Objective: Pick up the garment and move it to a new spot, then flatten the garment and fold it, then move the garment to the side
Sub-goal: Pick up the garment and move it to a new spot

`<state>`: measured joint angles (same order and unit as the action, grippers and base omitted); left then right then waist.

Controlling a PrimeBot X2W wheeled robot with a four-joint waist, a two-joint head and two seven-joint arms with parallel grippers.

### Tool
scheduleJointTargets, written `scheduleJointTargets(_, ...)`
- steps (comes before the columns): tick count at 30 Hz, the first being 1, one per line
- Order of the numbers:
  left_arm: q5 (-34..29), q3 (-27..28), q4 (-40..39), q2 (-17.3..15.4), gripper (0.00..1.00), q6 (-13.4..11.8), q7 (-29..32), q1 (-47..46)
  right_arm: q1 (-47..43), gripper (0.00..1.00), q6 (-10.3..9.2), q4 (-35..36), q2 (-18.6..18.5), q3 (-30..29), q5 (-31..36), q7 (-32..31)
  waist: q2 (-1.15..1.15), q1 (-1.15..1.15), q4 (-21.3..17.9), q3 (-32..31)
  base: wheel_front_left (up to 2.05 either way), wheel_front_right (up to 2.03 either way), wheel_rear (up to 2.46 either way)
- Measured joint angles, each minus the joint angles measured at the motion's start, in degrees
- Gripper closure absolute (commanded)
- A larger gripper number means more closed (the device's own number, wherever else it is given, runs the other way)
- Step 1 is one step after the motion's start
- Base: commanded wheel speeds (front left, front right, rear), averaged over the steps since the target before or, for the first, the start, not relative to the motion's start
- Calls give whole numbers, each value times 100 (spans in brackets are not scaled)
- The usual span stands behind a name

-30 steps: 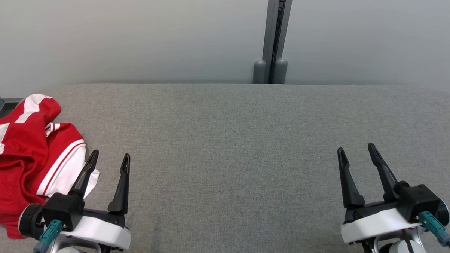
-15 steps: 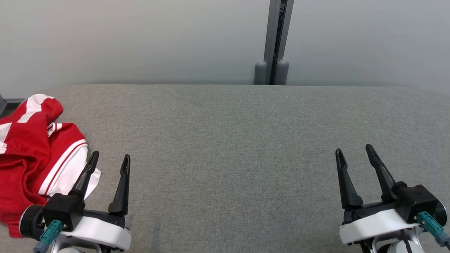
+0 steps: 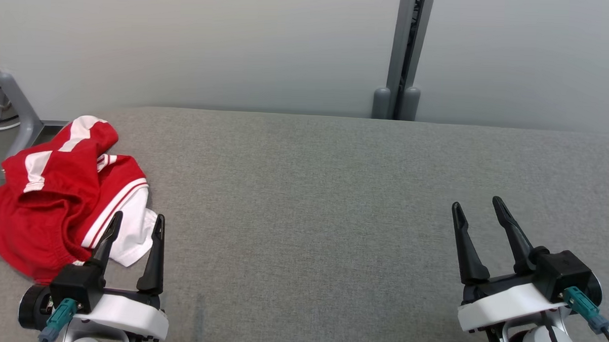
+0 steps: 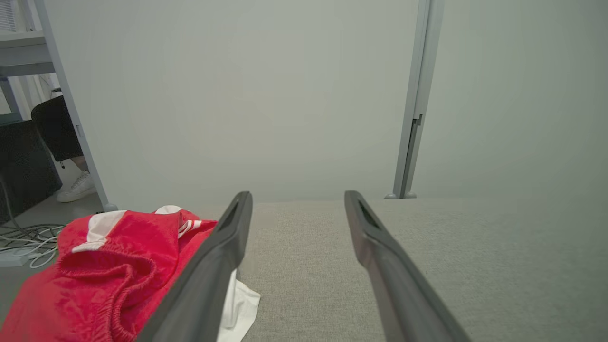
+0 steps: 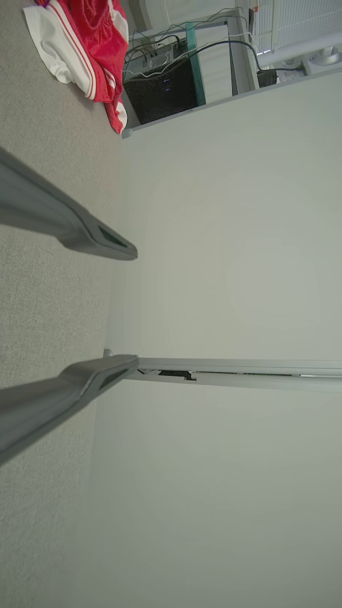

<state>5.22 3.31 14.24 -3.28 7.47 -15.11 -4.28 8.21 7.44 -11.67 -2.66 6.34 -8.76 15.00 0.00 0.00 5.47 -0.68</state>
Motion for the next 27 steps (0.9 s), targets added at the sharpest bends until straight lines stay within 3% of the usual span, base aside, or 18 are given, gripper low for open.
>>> scheduleJointTargets(27,38,99,216,-19,0,-3,-3,-57,-50,0,0,-118,2,194,-201,9,0,0,1958,-86,0,0,0)
